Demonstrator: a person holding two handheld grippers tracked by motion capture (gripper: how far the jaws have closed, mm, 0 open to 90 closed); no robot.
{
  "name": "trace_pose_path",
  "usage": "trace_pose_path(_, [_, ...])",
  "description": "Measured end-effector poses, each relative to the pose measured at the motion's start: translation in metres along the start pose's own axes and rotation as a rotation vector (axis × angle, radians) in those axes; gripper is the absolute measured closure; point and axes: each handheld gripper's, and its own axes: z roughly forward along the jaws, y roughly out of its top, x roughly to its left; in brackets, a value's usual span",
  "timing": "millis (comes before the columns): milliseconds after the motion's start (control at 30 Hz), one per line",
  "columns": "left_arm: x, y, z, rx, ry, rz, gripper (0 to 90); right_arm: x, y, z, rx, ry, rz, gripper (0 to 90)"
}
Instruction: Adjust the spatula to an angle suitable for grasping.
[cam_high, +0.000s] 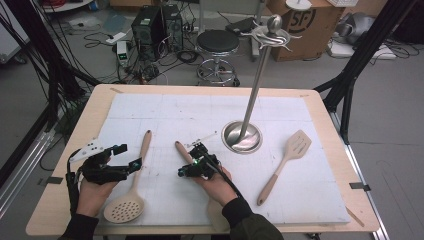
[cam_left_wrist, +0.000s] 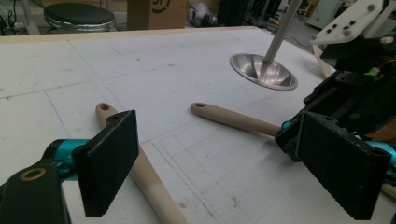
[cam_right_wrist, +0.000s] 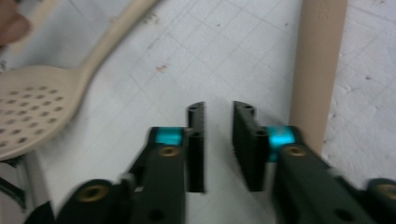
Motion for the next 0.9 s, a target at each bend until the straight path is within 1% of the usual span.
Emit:
trace_pose_path(33, [0.001,0.001,0.001,-0.002,0.004,0.002,14.0,0.0,0.0,0.0,0.0,0.0,0.0,70.7])
trace_pose_path(67, [0.002,0.002,0.001,0.0,0.007,0.001,14.0,-0.001,-0.003,-0.009,-0.035,0.011,0.008,63.8])
trace_pose_path(100, [0.002,0.003,0.001,-0.002,0.006,0.002,14.0,-0.001,-0.003,-0.009,-0.035,0.011,0.008,63.8])
trace_pose_path(133, [0.003,0.003,0.001,-0.006,0.005,0.002,14.0,-0.003,-0.004,-0.019,-0.065,0.016,0.023,59.3])
trace_pose_path(167, [0.004,0.003,0.0,-0.012,0.005,0.0,14.1,-0.004,-0.004,-0.024,-0.082,0.018,0.027,57.5])
trace_pose_path(200, [0.004,0.004,0.0,-0.012,0.007,-0.002,14.1,-0.004,-0.004,-0.024,-0.082,0.018,0.027,57.5])
trace_pose_path(267, [0.005,0.003,0.001,-0.013,0.005,-0.004,14.1,-0.007,-0.007,-0.036,-0.099,0.005,0.039,52.8])
trace_pose_path(300, [0.005,0.003,0.001,-0.012,0.007,-0.007,14.1,-0.007,-0.007,-0.036,-0.099,0.005,0.039,52.8])
trace_pose_path(433, [0.007,0.003,0.003,-0.011,0.01,-0.006,14.2,-0.014,-0.014,-0.041,-0.088,-0.016,0.066,46.9])
trace_pose_path(567, [0.008,0.003,0.006,-0.014,0.013,-0.009,14.4,-0.02,-0.024,-0.045,-0.086,-0.028,0.079,45.9])
trace_pose_path(667, [0.008,0.004,0.009,-0.01,0.011,-0.003,14.4,-0.024,-0.034,-0.047,-0.079,-0.025,0.091,45.9])
trace_pose_path(800, [0.008,0.005,0.012,-0.012,0.013,-0.005,14.5,-0.027,-0.039,-0.049,-0.075,-0.021,0.097,46.0])
trace_pose_path(900, [0.008,0.004,0.015,-0.005,0.014,-0.005,14.7,-0.028,-0.042,-0.05,-0.067,-0.041,0.095,46.1])
